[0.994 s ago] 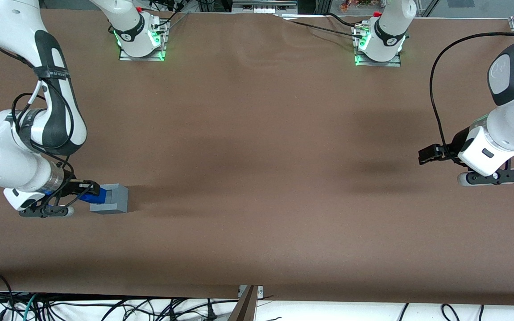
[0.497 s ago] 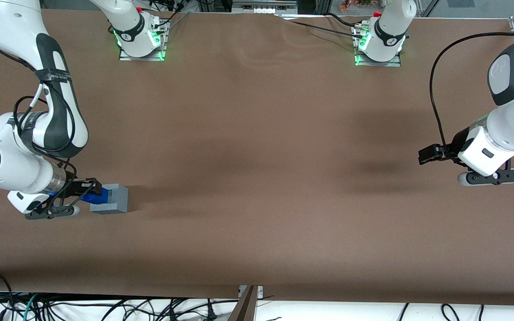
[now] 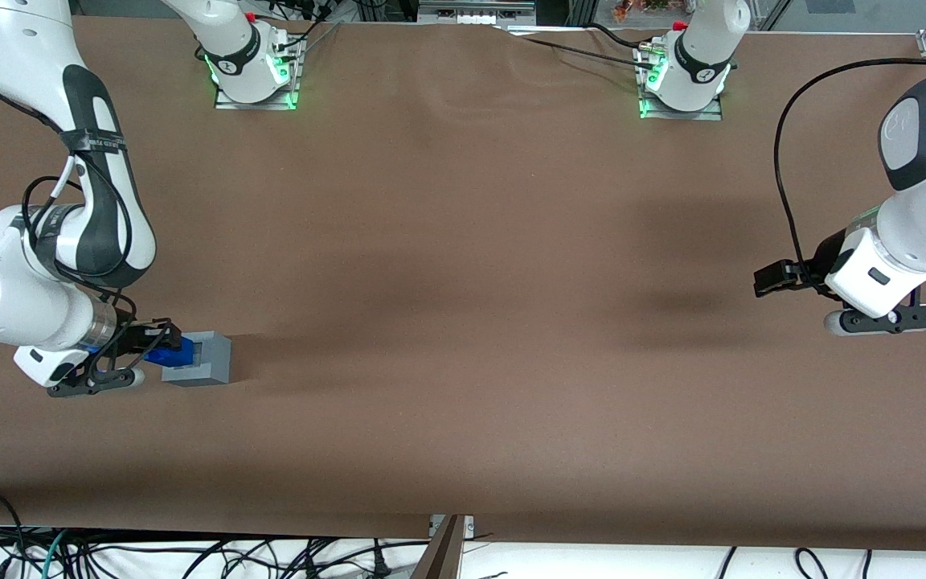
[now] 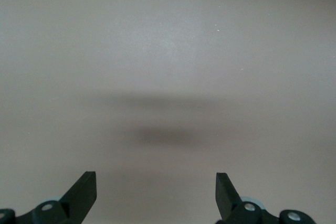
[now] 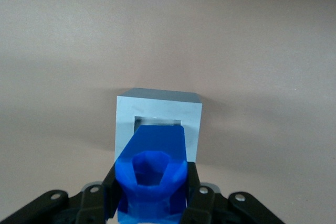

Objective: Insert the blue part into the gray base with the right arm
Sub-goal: 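Align and lower the blue block into the gray base's square hole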

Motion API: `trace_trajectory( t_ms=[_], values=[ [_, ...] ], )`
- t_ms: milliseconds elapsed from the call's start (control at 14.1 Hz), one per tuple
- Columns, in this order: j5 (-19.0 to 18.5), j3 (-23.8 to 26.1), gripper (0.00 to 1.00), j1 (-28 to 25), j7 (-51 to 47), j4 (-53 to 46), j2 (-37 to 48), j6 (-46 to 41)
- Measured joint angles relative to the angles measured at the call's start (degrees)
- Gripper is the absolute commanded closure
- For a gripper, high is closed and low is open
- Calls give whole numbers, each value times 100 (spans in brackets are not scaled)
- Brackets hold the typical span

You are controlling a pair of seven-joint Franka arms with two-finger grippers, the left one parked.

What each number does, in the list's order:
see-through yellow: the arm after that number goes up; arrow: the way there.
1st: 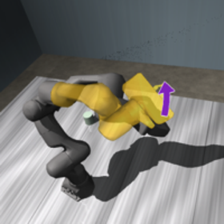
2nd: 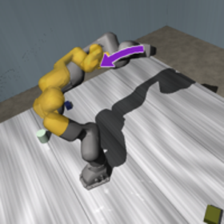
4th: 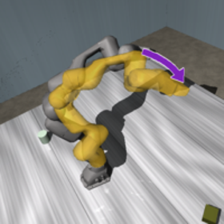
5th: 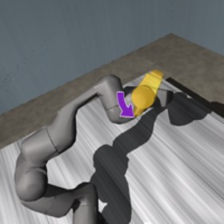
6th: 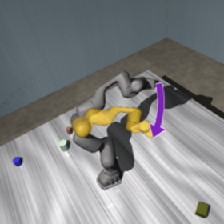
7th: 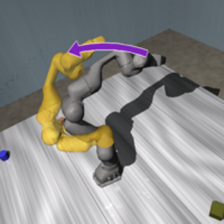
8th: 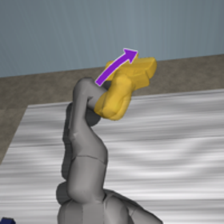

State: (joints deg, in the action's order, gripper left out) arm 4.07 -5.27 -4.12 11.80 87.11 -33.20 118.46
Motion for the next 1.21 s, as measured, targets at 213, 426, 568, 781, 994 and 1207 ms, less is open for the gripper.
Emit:
trace_trajectory(
  t_ms=[213,426,568,781,994,1207],
  values=[
    [15,0,61,0,0,0,-41,0],
    [17,1,61,-1,-17,0,-43,0],
    [18,3,61,-4,-58,0,-43,0],
    [20,10,61,-15,-76,0,-57,0],
    [21,11,61,-15,-77,0,-84,0],
    [22,11,61,-15,-78,-1,-106,4]
  ],
)
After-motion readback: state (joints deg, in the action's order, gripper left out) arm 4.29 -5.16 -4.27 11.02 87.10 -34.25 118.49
